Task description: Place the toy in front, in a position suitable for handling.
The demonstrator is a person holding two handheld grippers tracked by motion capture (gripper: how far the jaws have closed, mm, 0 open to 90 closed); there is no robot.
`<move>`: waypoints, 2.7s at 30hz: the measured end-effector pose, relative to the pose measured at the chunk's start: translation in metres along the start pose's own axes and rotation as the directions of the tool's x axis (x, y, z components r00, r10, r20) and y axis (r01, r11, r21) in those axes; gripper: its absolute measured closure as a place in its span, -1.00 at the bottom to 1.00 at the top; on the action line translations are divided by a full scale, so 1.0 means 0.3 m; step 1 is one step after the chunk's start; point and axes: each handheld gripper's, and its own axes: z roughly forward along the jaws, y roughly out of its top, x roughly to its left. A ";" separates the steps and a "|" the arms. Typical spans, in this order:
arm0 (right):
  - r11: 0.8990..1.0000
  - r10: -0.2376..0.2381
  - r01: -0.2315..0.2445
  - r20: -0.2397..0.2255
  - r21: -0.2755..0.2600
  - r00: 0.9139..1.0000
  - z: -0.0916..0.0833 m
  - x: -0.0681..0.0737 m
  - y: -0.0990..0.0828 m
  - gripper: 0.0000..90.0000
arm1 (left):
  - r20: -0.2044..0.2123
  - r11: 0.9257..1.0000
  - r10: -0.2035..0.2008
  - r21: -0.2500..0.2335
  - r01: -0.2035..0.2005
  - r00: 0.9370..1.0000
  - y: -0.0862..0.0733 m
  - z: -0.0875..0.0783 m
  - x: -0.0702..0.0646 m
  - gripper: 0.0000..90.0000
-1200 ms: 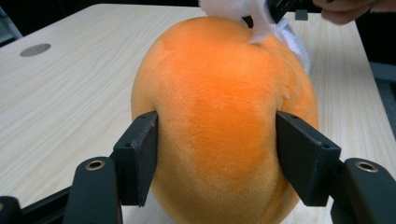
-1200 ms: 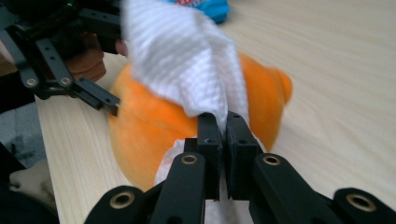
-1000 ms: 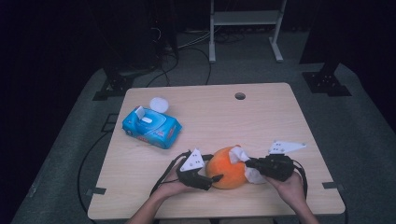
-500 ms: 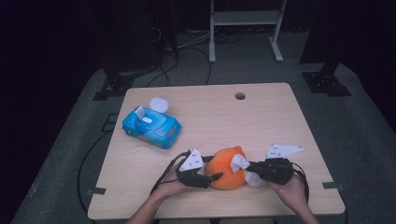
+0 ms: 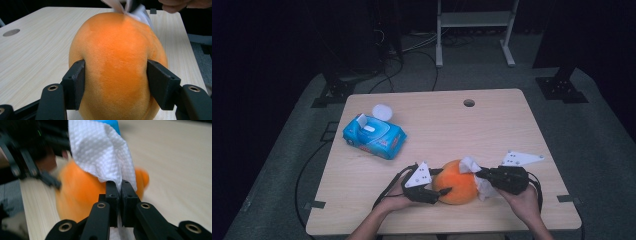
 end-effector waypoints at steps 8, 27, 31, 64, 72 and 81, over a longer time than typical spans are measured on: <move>0.998 0.008 -0.008 -0.004 0.069 1.000 0.037 -0.003 -0.013 0.90 | 0.034 0.999 -0.040 -0.021 0.040 0.999 0.003 -0.003 0.009 -0.39; 0.999 -0.033 0.033 0.001 -0.028 0.999 0.002 0.011 0.025 0.90 | -0.109 0.996 0.059 -0.066 -0.066 0.992 0.031 0.010 -0.031 -0.10; 0.999 -0.040 0.040 -0.028 0.016 0.999 0.018 0.018 0.004 0.90 | -0.044 0.992 -0.104 -0.082 0.100 0.994 0.027 0.004 0.010 -0.59; 0.981 -0.193 0.194 -0.038 0.007 0.980 0.033 0.150 0.061 0.91 | -0.083 0.999 -0.002 -0.054 -0.003 0.997 0.066 0.029 -0.076 -0.15; 0.994 -0.110 0.110 -0.006 0.021 0.994 0.003 0.083 0.043 0.91 | -0.051 0.994 -0.100 -0.056 0.097 0.994 0.053 0.025 -0.039 -0.29; 0.991 -0.133 0.133 -0.036 0.012 0.991 0.018 0.122 0.064 0.91 | -0.050 0.997 -0.035 -0.071 0.031 0.998 0.069 0.030 -0.078 -0.22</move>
